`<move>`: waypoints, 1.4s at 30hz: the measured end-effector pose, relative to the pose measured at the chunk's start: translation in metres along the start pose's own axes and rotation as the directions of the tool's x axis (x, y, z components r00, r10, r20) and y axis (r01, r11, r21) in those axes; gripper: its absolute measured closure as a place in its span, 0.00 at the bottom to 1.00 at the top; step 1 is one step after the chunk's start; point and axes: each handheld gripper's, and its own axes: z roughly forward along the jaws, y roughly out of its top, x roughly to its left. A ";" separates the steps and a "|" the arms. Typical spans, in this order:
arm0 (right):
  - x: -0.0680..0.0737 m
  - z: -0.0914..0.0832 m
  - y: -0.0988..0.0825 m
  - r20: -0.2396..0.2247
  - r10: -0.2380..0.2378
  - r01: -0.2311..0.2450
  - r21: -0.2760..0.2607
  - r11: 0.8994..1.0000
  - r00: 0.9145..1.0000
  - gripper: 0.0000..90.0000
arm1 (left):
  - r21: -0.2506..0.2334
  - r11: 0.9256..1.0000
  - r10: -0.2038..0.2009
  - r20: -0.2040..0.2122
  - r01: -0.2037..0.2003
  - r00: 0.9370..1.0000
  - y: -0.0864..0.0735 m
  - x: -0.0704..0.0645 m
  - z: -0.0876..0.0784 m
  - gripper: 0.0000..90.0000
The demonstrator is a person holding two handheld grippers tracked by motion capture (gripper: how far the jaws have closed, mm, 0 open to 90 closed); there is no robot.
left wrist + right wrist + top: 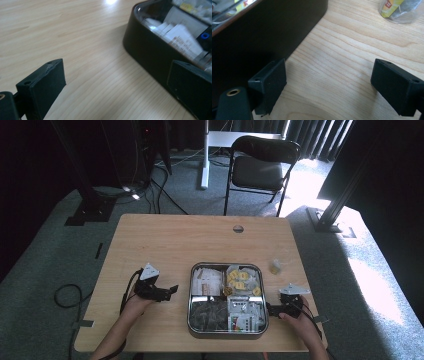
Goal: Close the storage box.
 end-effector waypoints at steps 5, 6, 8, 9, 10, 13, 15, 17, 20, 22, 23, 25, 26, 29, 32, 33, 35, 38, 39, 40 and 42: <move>0.000 0.000 0.000 0.000 0.000 0.000 0.000 1.000 1.000 0.14 | 0.006 1.000 -0.019 -0.017 0.019 1.000 -0.011 0.005 -0.006 0.02; 0.000 0.000 0.000 0.000 0.000 0.000 0.000 1.000 1.000 0.14 | 0.005 1.000 -0.021 -0.017 0.021 1.000 -0.013 0.006 -0.007 0.02; 0.000 0.000 0.000 0.000 0.000 0.000 0.000 1.000 1.000 0.14 | 0.005 0.999 -0.034 -0.019 0.034 0.999 -0.018 0.007 -0.010 0.02; 0.000 0.000 0.000 0.000 0.000 0.000 0.000 1.000 1.000 0.14 | 0.004 0.999 -0.037 -0.020 0.037 0.999 -0.020 0.007 -0.011 0.02; 0.000 0.000 0.000 0.000 0.000 0.000 0.000 1.000 1.000 0.14 | 0.011 0.999 -0.036 -0.026 0.036 0.999 -0.022 0.007 -0.012 0.02; 0.000 0.000 0.000 0.000 0.000 0.000 0.000 1.000 1.000 0.14 | 0.021 0.999 -0.040 -0.034 0.040 0.999 -0.029 0.009 -0.014 0.02; 0.000 0.000 0.000 0.000 0.000 0.000 0.000 1.000 1.000 0.14 | 0.023 0.998 -0.053 -0.042 0.054 0.998 -0.033 0.011 -0.016 0.02; 0.000 0.000 0.000 0.000 0.000 0.000 0.000 1.000 1.000 0.14 | 0.029 0.998 -0.061 -0.047 0.062 0.997 -0.036 0.013 -0.018 0.02; 0.000 0.000 0.000 0.000 0.000 0.000 0.000 1.000 1.000 0.14 | 0.041 0.996 -0.079 -0.045 0.081 0.996 -0.039 0.016 -0.021 0.02; 0.000 0.000 0.000 0.000 0.000 0.000 0.000 1.000 1.000 0.14 | 0.051 0.996 -0.069 -0.057 0.072 0.996 -0.042 0.018 -0.023 0.02; 0.000 0.000 0.000 0.000 0.000 0.000 0.000 1.000 1.000 0.14 | 0.056 0.996 -0.071 -0.059 0.075 0.996 -0.043 0.019 -0.025 0.02; 0.000 0.000 0.000 0.000 0.000 0.000 0.000 1.000 1.000 0.14 | 0.058 0.995 -0.074 -0.065 0.078 0.995 -0.045 0.022 -0.027 0.02; 0.000 0.000 0.000 0.000 0.000 0.000 0.000 1.000 1.000 0.14 | 0.063 0.995 -0.072 -0.074 0.076 0.995 -0.046 0.022 -0.028 0.02; 0.000 0.000 0.000 0.000 0.000 0.000 0.000 1.000 1.000 0.14 | 0.074 0.995 -0.067 -0.082 0.073 0.994 -0.049 0.024 -0.030 0.02; 0.000 0.000 0.000 0.000 0.001 -0.001 0.000 1.000 1.000 0.14 | 0.094 0.994 -0.052 -0.084 0.060 0.995 -0.053 0.024 -0.031 0.02; 0.000 0.000 0.000 0.000 0.001 -0.001 0.000 1.000 1.000 0.14 | 0.101 0.993 -0.047 -0.086 0.055 0.995 -0.054 0.024 -0.031 0.02; 0.000 0.000 0.000 0.000 -0.001 0.001 0.000 1.000 1.000 0.14 | 0.117 0.992 -0.038 -0.093 0.049 0.995 -0.057 0.024 -0.030 0.02; 0.000 0.000 0.000 0.000 -0.001 0.001 0.000 1.000 1.000 0.14 | 0.130 0.991 -0.023 -0.086 0.034 0.996 -0.059 0.023 -0.030 0.02; 0.000 0.000 0.000 0.000 0.000 0.000 0.000 1.000 1.000 0.14 | 0.132 0.991 -0.018 -0.085 0.029 0.996 -0.059 0.023 -0.029 0.02; 0.000 0.000 0.000 0.000 0.000 0.000 0.000 1.000 1.000 0.14 | 0.134 0.991 -0.014 -0.087 0.025 0.996 -0.060 0.022 -0.029 0.02; 0.000 0.000 0.000 0.000 0.000 0.000 0.000 1.000 1.000 0.14 | 0.152 0.988 -0.003 -0.088 0.017 0.996 -0.061 0.021 -0.028 0.02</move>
